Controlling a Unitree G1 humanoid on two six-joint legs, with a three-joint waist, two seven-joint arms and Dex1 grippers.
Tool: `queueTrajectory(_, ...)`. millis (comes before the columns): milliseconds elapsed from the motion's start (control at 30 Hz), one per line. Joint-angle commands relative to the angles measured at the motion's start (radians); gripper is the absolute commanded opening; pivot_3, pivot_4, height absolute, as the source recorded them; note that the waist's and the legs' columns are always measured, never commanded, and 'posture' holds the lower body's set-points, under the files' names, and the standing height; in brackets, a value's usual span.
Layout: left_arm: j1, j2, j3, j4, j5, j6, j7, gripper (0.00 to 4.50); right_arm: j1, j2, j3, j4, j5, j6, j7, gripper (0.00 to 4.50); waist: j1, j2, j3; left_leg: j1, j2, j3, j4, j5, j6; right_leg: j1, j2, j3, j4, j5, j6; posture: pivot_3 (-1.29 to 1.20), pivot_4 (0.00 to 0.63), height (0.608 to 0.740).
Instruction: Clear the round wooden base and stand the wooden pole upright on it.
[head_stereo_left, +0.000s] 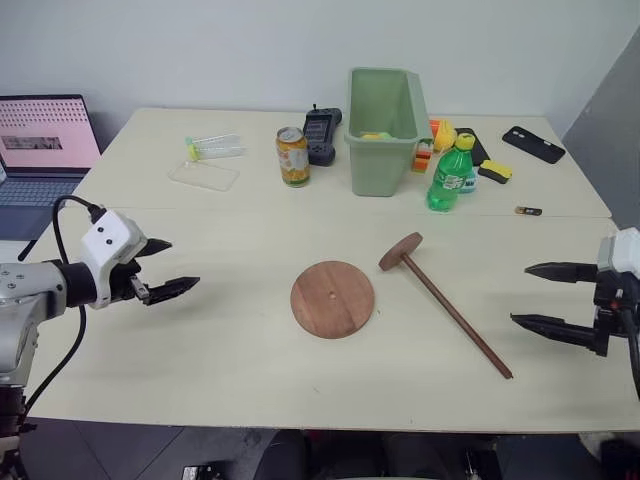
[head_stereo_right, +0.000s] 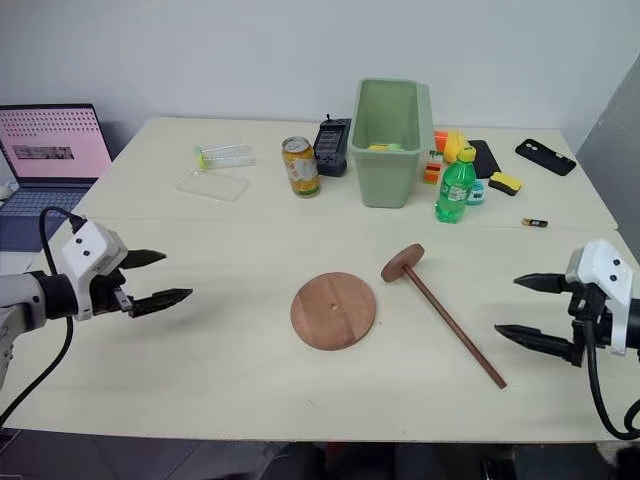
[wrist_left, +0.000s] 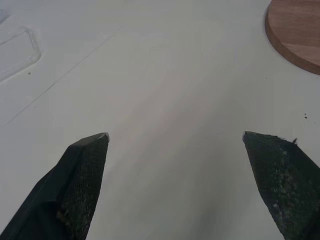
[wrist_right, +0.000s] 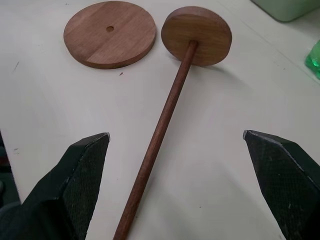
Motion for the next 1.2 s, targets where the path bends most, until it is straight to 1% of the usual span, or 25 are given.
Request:
queueTrajectory(33, -0.033, 0.008, -0.004, 0.007, 0.004, -0.024, -0.026, 4.46, -0.004, 0.002, -0.041, -0.030, -0.004, -0.007, -0.005, 4.50, 0.000, 0.000, 0.000, 0.000, 0.000, 0.000, 0.000, 0.000, 0.000, 0.000, 0.000, 0.000, 0.000, 0.000, 0.000, 0.00, 0.150, 0.740)
queueTrajectory(267, -0.046, 0.011, -0.019, 0.014, 0.041, -0.040, -0.025, 4.46, -0.001, 0.013, -0.038, -0.034, -0.009, -0.011, -0.019, 4.50, 0.000, 0.000, 0.000, 0.000, 0.000, 0.000, 0.000, 0.000, 0.000, 0.000, 0.000, 0.000, 0.000, 0.000, 0.000, 0.00, 0.150, 0.740)
queueTrajectory(433, -0.051, 0.007, -0.019, 0.009, 0.012, -0.013, -0.063, 4.46, 0.002, 0.018, -0.032, -0.039, -0.044, -0.040, -0.034, 4.50, 0.000, 0.000, 0.000, 0.000, -0.001, 0.000, 0.000, 0.000, 0.000, 0.000, 0.000, 0.000, 0.000, 0.000, 0.000, 0.00, 0.150, 0.740)
queueTrajectory(533, -0.040, 0.009, -0.027, -0.020, 0.015, -0.016, -0.073, 4.46, -0.007, 0.027, -0.039, -0.067, -0.029, -0.022, -0.050, 4.50, 0.000, 0.000, 0.000, 0.000, 0.000, 0.000, 0.000, 0.000, 0.000, 0.000, 0.000, 0.000, 0.000, 0.000, 0.000, 0.00, 0.150, 0.740)
queueTrajectory(600, -0.060, -0.013, -0.044, -0.054, 0.002, -0.049, -0.093, 4.46, -0.006, 0.040, -0.048, -0.104, -0.005, 0.001, -0.071, 4.50, 0.000, 0.000, 0.000, 0.000, 0.000, 0.000, 0.000, 0.000, 0.000, 0.000, 0.000, 0.000, 0.000, 0.000, 0.000, 0.00, 0.150, 0.740)
queueTrajectory(767, -0.165, -0.063, -0.140, -0.129, 0.002, -0.022, -0.124, 4.46, 0.014, 0.068, -0.062, -0.182, 0.025, 0.048, -0.114, 4.50, 0.008, 0.000, 0.000, -0.003, -0.002, 0.000, 0.002, 0.000, 0.000, 0.000, 0.000, -0.001, 0.000, 0.000, 0.000, 0.00, 0.150, 0.740)
queueTrajectory(900, -0.228, -0.100, -0.212, -0.212, -0.053, 0.030, -0.184, 4.46, 0.023, 0.083, -0.084, -0.239, 0.078, 0.113, -0.148, 4.50, 0.005, 0.000, 0.000, -0.004, -0.002, -0.001, 0.003, 0.000, 0.000, -0.001, 0.001, -0.001, 0.000, 0.000, 0.000, 0.00, 0.150, 0.740)
queueTrajectory(1000, -0.279, -0.148, -0.283, -0.239, -0.035, 0.020, -0.196, 4.46, 0.007, 0.078, -0.078, -0.273, 0.103, 0.157, -0.187, 4.50, 0.003, 0.000, 0.000, -0.004, -0.002, -0.001, 0.003, 0.000, 0.000, -0.001, 0.001, -0.001, 0.000, 0.000, 0.000, 0.00, 0.150, 0.740)
queueTrajectory(1100, -0.329, -0.219, -0.367, -0.269, -0.012, 0.005, -0.192, 4.46, -0.061, 0.064, -0.012, -0.316, 0.092, 0.239, -0.320, 4.50, 0.002, 0.000, 0.000, -0.004, -0.002, 0.000, 0.003, 0.000, 0.000, 0.000, 0.001, -0.001, 0.000, 0.000, 0.000, 0.00, 0.150, 0.740)
queueTrajectory(1200, -0.356, -0.273, -0.428, -0.286, 0.001, -0.010, -0.203, 4.46, -0.162, 0.065, 0.074, -0.341, 0.122, 0.342, -0.431, 4.50, 0.001, 0.000, 0.000, -0.005, -0.002, 0.000, 0.004, 0.000, 0.000, 0.000, 0.001, -0.001, 0.001, 0.000, 0.000, 0.00, 0.150, 0.740)
